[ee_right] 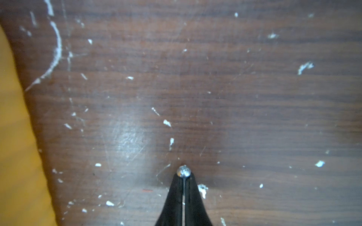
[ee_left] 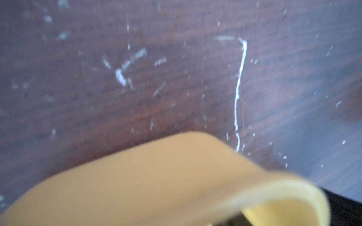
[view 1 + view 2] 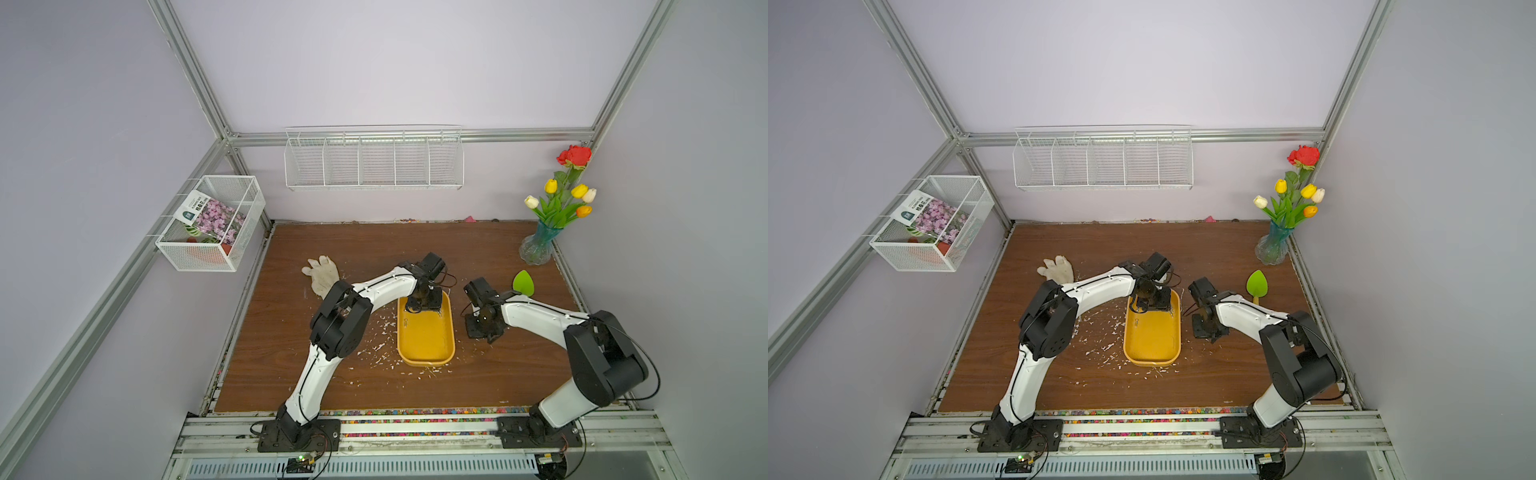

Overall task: Take out the screws from the storage box
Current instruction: Place the screw at the center of the board.

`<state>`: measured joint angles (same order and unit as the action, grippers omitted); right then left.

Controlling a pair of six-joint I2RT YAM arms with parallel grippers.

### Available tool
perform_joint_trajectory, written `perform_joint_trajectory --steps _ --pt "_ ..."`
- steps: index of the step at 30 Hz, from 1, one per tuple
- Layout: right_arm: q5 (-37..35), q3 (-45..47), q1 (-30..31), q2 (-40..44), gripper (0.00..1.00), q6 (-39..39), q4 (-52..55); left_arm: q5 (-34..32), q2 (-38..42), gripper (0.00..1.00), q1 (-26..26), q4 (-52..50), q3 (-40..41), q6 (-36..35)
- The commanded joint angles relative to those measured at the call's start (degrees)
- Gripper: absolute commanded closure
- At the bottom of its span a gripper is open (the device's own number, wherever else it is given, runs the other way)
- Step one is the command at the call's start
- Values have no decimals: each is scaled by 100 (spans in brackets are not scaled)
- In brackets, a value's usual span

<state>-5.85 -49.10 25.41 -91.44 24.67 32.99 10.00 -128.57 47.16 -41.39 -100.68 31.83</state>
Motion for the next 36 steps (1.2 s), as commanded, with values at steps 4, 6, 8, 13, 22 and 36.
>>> perform_joint_trajectory --steps 4,6,8,13,22,36 --pt "75 120 -5 65 93 48 -2 -193 -326 55 -126 -93 -127 -19" --pt "83 120 -4 45 93 26 -20 -173 -396 55 -100 -175 -241 -15" --pt "84 111 -3 24 93 20 -13 -159 -471 55 -95 -297 -342 -66" --pt "108 104 3 29 92 3 -7 -62 -471 55 46 -402 -383 -131" --pt "33 65 1 141 91 -45 75 -290 -730 63 83 -1057 -760 -257" --pt "110 161 6 289 91 1 -37 -630 -667 75 49 -1016 -733 -341"
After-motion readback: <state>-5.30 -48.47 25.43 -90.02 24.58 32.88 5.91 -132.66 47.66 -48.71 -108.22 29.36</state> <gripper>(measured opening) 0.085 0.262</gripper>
